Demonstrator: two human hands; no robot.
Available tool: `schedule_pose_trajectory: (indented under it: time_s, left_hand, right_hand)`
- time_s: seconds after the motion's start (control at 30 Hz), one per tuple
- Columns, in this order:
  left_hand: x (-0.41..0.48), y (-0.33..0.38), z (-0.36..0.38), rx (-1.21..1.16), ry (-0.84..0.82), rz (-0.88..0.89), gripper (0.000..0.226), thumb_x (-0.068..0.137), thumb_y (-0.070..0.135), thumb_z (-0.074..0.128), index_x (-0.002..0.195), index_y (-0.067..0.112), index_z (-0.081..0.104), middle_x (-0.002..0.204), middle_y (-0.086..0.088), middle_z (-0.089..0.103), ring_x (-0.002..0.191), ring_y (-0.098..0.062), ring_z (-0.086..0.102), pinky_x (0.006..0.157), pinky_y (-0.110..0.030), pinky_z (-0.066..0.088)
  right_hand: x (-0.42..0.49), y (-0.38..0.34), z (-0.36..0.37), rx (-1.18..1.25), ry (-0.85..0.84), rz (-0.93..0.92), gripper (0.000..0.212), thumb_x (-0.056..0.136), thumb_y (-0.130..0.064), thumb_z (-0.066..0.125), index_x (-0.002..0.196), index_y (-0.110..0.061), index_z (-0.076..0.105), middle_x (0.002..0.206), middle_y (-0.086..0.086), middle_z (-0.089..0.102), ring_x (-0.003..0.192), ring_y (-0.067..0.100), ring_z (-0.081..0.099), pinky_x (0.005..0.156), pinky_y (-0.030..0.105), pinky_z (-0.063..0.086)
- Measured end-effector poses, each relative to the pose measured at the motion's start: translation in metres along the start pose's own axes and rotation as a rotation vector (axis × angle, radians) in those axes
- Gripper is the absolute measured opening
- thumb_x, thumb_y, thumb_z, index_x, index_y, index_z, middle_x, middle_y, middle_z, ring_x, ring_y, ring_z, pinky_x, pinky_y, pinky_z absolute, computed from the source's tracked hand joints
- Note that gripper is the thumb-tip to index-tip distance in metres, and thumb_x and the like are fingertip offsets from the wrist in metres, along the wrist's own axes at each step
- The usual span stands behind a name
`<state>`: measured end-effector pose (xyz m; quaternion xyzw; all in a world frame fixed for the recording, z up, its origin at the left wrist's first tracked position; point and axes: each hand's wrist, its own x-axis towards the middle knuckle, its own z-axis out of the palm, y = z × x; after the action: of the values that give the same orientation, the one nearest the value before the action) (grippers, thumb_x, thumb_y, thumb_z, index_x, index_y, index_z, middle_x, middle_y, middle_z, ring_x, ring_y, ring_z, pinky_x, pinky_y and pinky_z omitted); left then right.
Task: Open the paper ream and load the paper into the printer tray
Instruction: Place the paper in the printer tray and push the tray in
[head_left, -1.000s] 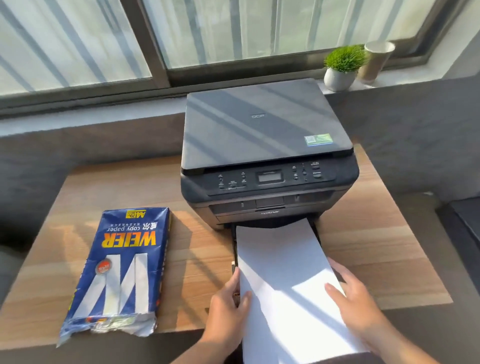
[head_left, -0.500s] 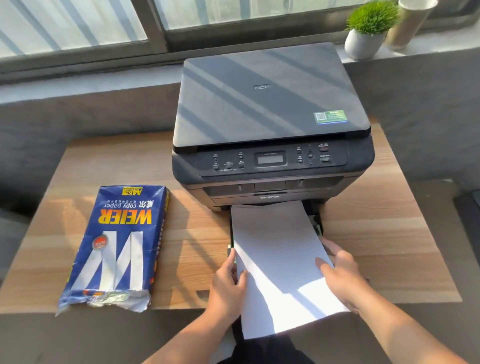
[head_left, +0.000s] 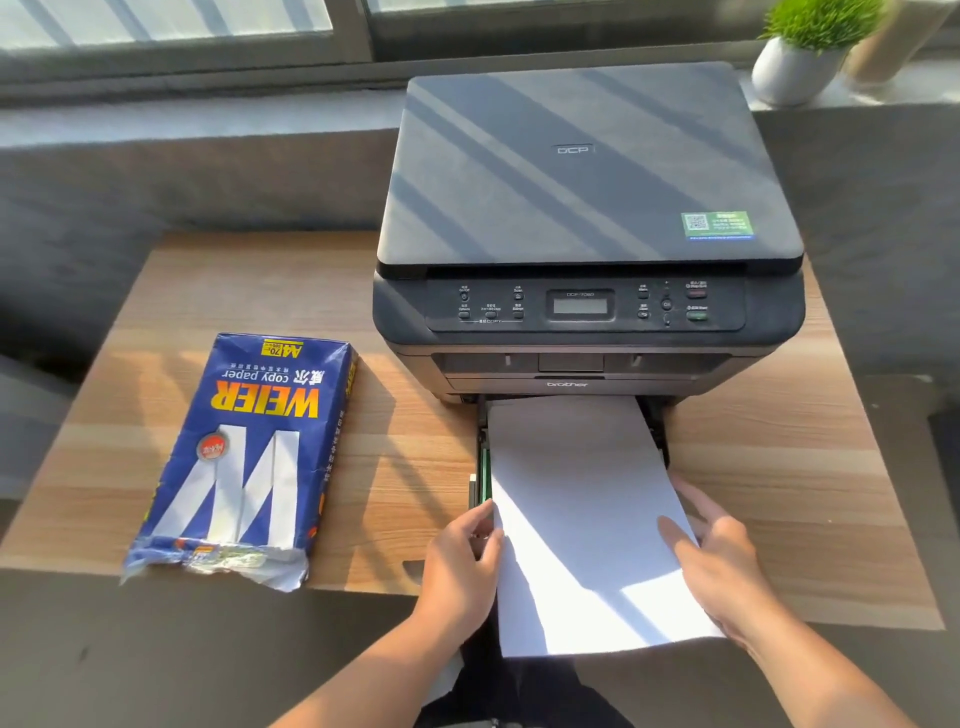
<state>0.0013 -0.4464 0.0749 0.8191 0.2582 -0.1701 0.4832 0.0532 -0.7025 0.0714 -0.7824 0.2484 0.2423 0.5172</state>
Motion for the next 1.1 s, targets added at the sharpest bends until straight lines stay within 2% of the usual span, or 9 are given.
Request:
schedule_pose_trajectory:
  time_s: [0.13, 0.2, 0.33, 0.43, 0.57, 0.67, 0.83, 0.93, 1.1]
  left_hand:
    - [0.002, -0.004, -0.001, -0.006, 0.010, -0.024, 0.051, 0.101, 0.027, 0.060, 0.150, 0.021, 0.047, 0.103, 0.000, 0.072, 0.081, -0.004, 0.062, 0.084, -0.022, 0.057]
    - [0.002, -0.005, -0.002, -0.012, 0.010, -0.023, 0.052, 0.101, 0.027, 0.060, 0.150, 0.021, 0.046, 0.103, 0.001, 0.072, 0.083, -0.005, 0.063, 0.080, -0.018, 0.057]
    - [0.003, -0.005, -0.002, -0.041, -0.002, -0.011, 0.052, 0.102, 0.025, 0.057, 0.152, 0.019, 0.043, 0.085, 0.020, 0.067, 0.068, 0.006, 0.060, 0.062, -0.006, 0.046]
    - [0.004, -0.007, 0.000, -0.068, -0.009, 0.011, 0.047, 0.103, 0.021, 0.054, 0.150, 0.019, 0.044, 0.088, 0.008, 0.079, 0.066, 0.013, 0.065, 0.056, -0.005, 0.043]
    - [0.004, -0.011, 0.001, -0.079, -0.008, 0.021, 0.035, 0.103, 0.018, 0.053, 0.137, 0.024, 0.060, 0.092, 0.007, 0.079, 0.084, 0.016, 0.067, 0.068, 0.000, 0.046]
    - [0.005, -0.011, 0.001, -0.069, -0.005, 0.020, 0.026, 0.103, 0.016, 0.054, 0.124, 0.021, 0.068, 0.089, 0.007, 0.079, 0.085, 0.015, 0.068, 0.071, 0.001, 0.045]
    - [0.014, -0.004, -0.006, -0.043, 0.114, 0.087, 0.021, 0.100, 0.023, 0.059, 0.118, 0.025, 0.069, 0.091, 0.011, 0.073, 0.083, -0.002, 0.069, 0.072, -0.013, 0.053]
    - [0.031, -0.003, -0.008, 0.068, 0.189, 0.160, 0.023, 0.097, 0.022, 0.062, 0.120, 0.023, 0.068, 0.101, 0.011, 0.065, 0.085, -0.003, 0.065, 0.078, -0.030, 0.059]
    - [0.045, -0.002, -0.004, 0.142, 0.230, 0.213, 0.030, 0.092, 0.007, 0.063, 0.121, 0.013, 0.068, 0.100, 0.006, 0.060, 0.084, -0.013, 0.063, 0.082, -0.034, 0.056]
  right_hand:
    - [0.015, -0.010, 0.016, 0.092, 0.019, -0.018, 0.055, 0.103, -0.002, 0.053, 0.151, -0.028, 0.047, 0.135, 0.008, 0.066, 0.128, 0.031, 0.062, 0.116, 0.050, 0.044]
    - [0.026, -0.017, 0.023, 0.100, 0.035, -0.058, 0.056, 0.103, 0.000, 0.053, 0.153, -0.023, 0.044, 0.139, 0.014, 0.064, 0.130, 0.032, 0.060, 0.117, 0.050, 0.044]
    - [0.053, -0.029, 0.038, 0.097, 0.101, -0.090, 0.056, 0.103, -0.004, 0.054, 0.155, -0.024, 0.043, 0.151, 0.007, 0.055, 0.144, 0.028, 0.047, 0.118, 0.034, 0.034]
    - [0.075, -0.028, 0.048, 0.067, 0.150, -0.116, 0.055, 0.103, -0.007, 0.055, 0.153, -0.026, 0.044, 0.152, 0.003, 0.056, 0.143, 0.025, 0.049, 0.110, 0.027, 0.033]
    - [0.085, -0.020, 0.060, -0.090, 0.229, -0.164, 0.056, 0.101, -0.008, 0.054, 0.154, -0.020, 0.044, 0.152, 0.008, 0.057, 0.136, 0.034, 0.058, 0.105, 0.027, 0.038]
    - [0.079, -0.025, 0.064, -0.234, 0.272, -0.219, 0.057, 0.102, -0.012, 0.054, 0.157, -0.019, 0.041, 0.151, 0.015, 0.057, 0.131, 0.040, 0.059, 0.106, 0.039, 0.047]
    - [0.052, -0.026, 0.042, -0.378, 0.489, -0.420, 0.048, 0.092, -0.020, 0.069, 0.138, -0.014, 0.061, 0.132, 0.015, 0.059, 0.121, 0.036, 0.057, 0.097, 0.043, 0.051]
    - [0.045, -0.009, 0.033, -0.446, 0.409, -0.247, 0.049, 0.087, -0.023, 0.076, 0.132, -0.012, 0.062, 0.126, 0.015, 0.064, 0.115, 0.037, 0.061, 0.098, 0.046, 0.053]
    - [0.052, 0.004, 0.030, -0.371, 0.448, -0.135, 0.019, 0.087, -0.008, 0.070, 0.106, -0.011, 0.068, 0.105, 0.020, 0.076, 0.096, 0.040, 0.070, 0.085, 0.048, 0.058]
